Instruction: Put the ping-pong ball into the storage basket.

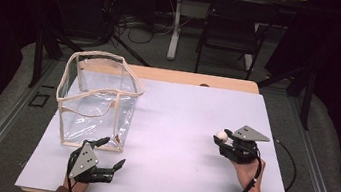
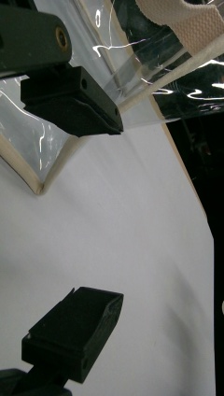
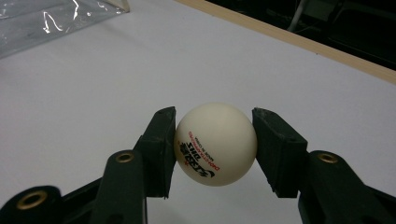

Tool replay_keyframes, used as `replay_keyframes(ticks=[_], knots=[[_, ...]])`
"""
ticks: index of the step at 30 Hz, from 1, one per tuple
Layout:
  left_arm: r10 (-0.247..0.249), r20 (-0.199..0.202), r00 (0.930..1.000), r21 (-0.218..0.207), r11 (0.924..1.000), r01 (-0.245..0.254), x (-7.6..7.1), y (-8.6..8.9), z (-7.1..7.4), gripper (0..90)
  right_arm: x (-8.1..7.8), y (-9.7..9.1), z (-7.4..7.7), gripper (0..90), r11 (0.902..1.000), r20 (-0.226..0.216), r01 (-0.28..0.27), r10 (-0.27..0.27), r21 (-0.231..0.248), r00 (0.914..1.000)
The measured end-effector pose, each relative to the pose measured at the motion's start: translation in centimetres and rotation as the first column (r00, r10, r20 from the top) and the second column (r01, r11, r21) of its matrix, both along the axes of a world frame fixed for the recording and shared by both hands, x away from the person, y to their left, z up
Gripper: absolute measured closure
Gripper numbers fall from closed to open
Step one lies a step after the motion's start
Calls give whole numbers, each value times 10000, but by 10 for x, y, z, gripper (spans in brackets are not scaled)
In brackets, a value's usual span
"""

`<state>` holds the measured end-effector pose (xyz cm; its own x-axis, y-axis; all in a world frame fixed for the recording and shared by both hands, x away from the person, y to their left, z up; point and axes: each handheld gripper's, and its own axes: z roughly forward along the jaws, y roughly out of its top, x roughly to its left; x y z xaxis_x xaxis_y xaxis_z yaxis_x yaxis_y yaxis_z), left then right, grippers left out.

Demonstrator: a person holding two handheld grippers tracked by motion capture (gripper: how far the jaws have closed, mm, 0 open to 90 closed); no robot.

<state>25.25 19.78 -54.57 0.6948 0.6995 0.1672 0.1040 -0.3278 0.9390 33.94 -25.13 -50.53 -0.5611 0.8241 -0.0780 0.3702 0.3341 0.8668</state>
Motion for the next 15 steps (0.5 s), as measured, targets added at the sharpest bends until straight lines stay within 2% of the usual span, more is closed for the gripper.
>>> replay_keyframes(ticks=[15], knots=[[-10,-4,10000,17,10000,10,0,0,0,159,-5,0,10,509,9998,370,-48,42,171,9993]])
